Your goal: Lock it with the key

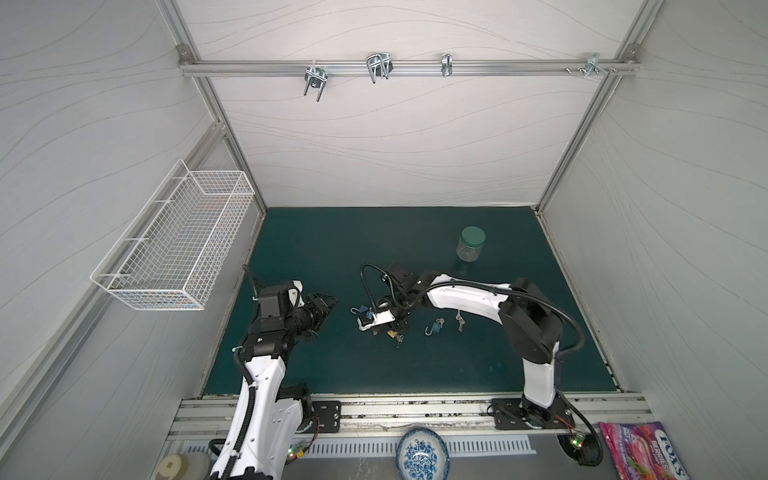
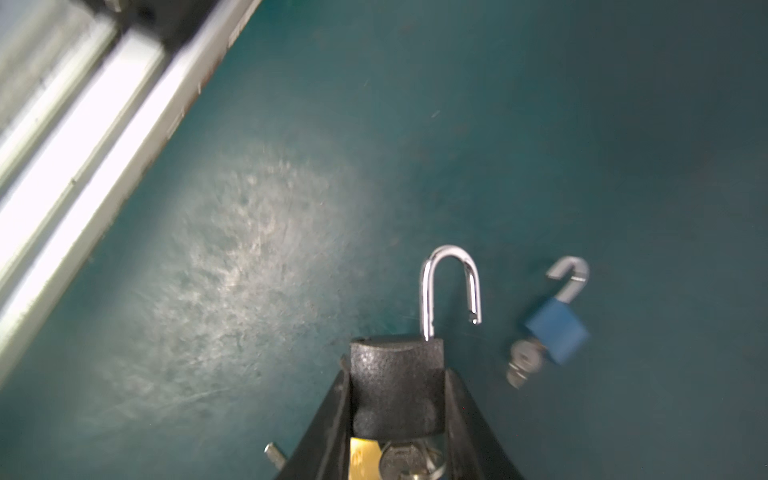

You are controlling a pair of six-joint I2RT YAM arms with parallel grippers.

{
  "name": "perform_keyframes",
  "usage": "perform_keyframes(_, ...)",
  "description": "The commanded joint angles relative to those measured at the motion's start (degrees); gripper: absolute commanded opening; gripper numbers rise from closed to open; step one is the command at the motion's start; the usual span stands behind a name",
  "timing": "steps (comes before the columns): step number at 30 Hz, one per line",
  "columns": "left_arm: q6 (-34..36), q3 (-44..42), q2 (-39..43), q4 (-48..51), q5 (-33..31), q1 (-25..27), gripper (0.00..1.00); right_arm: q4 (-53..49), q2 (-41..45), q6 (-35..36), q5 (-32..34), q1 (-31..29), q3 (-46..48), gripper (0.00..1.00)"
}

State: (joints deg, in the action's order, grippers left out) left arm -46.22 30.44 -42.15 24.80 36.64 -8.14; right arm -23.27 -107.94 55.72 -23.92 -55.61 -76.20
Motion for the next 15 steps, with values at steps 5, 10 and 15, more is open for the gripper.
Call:
perform_keyframes(5, 1.95, 8.92, 1.11, -6.9, 8.15, 0.85, 0.47, 21.49, 17.97, -31.32, 7.55, 1.3, 14.28, 0.0)
perform_keyframes(10, 2.24, 12.06, 0.57, -11.51, 5.56, 8.6, 0.49, 15.25, 26.0, -49.74, 19.68, 1.38, 15.38, 0.0)
perform_keyframes(15, 2.0, 13.5, -3.12, -17.21, 3.72, 17.99, 0.49, 9.66, 34.97, -53.58, 19.62, 2.12, 17.77, 0.0)
